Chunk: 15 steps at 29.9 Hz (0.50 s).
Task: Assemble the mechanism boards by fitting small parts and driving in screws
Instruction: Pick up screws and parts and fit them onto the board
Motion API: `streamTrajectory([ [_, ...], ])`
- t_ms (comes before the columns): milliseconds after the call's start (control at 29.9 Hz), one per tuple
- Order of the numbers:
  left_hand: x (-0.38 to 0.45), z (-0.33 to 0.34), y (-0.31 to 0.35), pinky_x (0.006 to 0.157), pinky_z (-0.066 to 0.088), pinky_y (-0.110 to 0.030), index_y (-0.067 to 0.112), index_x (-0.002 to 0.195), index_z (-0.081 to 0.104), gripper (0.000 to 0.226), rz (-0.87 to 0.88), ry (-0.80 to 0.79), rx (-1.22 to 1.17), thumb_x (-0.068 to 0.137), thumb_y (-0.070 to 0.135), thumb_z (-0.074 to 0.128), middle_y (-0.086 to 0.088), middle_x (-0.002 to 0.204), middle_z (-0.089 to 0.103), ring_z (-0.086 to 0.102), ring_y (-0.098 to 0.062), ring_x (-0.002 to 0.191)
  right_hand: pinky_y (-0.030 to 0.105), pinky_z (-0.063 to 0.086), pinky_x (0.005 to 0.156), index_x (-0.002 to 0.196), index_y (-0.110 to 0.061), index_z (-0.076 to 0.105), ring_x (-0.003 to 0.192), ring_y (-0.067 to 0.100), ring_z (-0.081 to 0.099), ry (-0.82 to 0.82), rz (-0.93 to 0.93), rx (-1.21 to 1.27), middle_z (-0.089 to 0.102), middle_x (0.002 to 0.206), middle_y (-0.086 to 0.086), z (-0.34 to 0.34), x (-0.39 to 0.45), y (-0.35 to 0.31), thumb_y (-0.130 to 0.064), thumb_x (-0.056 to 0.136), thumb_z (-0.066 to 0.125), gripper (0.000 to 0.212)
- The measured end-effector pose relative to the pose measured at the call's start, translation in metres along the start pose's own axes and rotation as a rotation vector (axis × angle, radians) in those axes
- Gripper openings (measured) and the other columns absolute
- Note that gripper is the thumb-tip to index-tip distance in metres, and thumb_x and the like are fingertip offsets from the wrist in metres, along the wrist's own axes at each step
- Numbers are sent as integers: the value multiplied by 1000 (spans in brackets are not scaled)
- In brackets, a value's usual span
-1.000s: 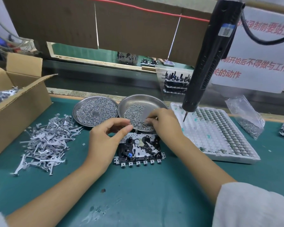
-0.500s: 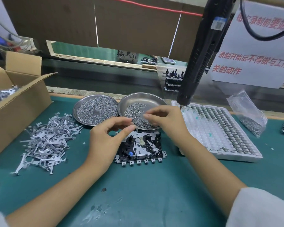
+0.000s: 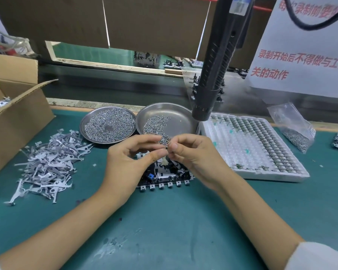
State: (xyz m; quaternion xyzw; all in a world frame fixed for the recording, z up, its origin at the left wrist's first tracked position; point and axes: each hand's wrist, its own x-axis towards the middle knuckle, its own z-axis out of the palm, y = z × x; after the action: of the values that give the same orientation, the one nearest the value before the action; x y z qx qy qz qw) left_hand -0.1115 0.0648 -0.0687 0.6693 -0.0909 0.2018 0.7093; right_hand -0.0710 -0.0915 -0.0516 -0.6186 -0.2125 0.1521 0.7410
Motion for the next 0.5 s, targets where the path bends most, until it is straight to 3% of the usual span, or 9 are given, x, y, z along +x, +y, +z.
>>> streamTrajectory([
  [167, -1, 4, 3, 70, 53, -16, 31, 83, 75, 25, -17, 0, -57, 58, 30, 79, 3, 80, 75, 71, -11, 78, 26, 49, 73, 68, -18, 73, 67, 15, 56, -33, 10, 27, 63, 68, 3, 1, -1, 0, -28, 66, 74, 10],
  [367, -2, 5, 5, 70, 53, -16, 27, 80, 75, 21, -29, 20, -69, 60, 20, 78, 2, 78, 75, 71, -10, 76, 24, 51, 72, 68, -16, 72, 69, 14, 58, -52, 4, 102, 65, 70, 4, 1, -1, 0, -16, 73, 66, 8],
  [501, -3, 6, 6, 70, 53, -16, 20, 83, 72, 23, -36, 24, -52, 60, 17, 77, 3, 77, 75, 71, -9, 75, 29, 52, 82, 68, -15, 71, 79, 20, 60, -47, 9, 114, 66, 72, 2, 2, -1, 0, -14, 77, 63, 12],
])
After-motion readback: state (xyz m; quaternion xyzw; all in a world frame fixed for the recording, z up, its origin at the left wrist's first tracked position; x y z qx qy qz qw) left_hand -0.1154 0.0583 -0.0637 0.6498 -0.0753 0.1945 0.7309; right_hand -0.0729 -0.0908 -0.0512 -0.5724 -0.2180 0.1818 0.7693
